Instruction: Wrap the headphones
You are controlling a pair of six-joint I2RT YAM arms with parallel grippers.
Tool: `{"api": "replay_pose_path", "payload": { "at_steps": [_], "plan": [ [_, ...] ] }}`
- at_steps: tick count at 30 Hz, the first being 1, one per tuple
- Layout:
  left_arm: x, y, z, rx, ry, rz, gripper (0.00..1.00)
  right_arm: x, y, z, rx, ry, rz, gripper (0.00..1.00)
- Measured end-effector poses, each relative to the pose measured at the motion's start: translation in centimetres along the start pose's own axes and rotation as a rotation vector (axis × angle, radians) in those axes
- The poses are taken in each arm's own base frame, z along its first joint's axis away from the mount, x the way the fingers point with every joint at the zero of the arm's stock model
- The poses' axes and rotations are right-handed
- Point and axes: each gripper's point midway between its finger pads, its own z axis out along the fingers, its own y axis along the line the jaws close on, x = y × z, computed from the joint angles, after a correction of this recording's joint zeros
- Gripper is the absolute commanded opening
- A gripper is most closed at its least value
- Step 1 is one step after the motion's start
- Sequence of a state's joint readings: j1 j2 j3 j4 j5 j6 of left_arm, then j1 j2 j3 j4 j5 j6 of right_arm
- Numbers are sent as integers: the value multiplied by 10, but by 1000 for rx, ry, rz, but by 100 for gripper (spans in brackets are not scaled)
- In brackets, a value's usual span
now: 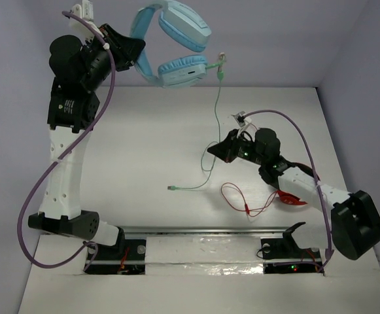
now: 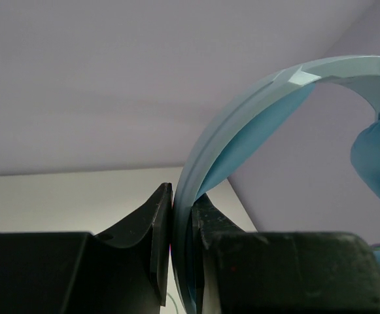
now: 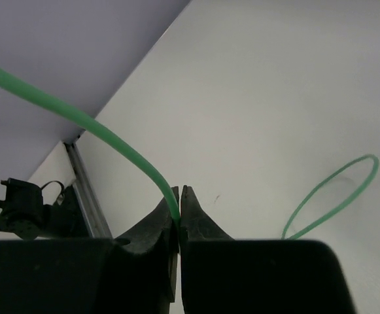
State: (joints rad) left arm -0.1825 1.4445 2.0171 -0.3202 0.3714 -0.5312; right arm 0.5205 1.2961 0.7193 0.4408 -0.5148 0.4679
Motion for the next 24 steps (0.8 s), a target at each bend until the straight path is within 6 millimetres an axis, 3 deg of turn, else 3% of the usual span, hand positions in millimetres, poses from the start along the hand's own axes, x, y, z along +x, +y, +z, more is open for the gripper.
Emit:
{"api": "replay_pose_path", "payload": {
  "at_steps": [4,7,11,15,17,19,22,24],
  "plan": [
    [4,28,10,-86,-51,-2,0,1,0,-11,61,18,49,0],
    [32,73,19,-212,-47,-20,0,0,-3,-23,164,61,81,0],
    [103,153,18,-439,35,-41,0,-17,-5,-43,323,95,78,0],
    [180,213,-11,-648,171,-20,0,-61,4,-66,451,61,21,0],
    [209,227,-29,-714,241,4,0,-94,18,-73,474,26,-25,0],
    [223,230,-42,-742,285,34,0,-127,40,-75,452,-14,-77,0],
    [225,225,-54,-745,298,77,0,-167,79,-67,376,-49,-167,0],
    [217,219,-58,-734,279,98,0,-177,99,-54,332,-30,-225,0]
  ]
}}
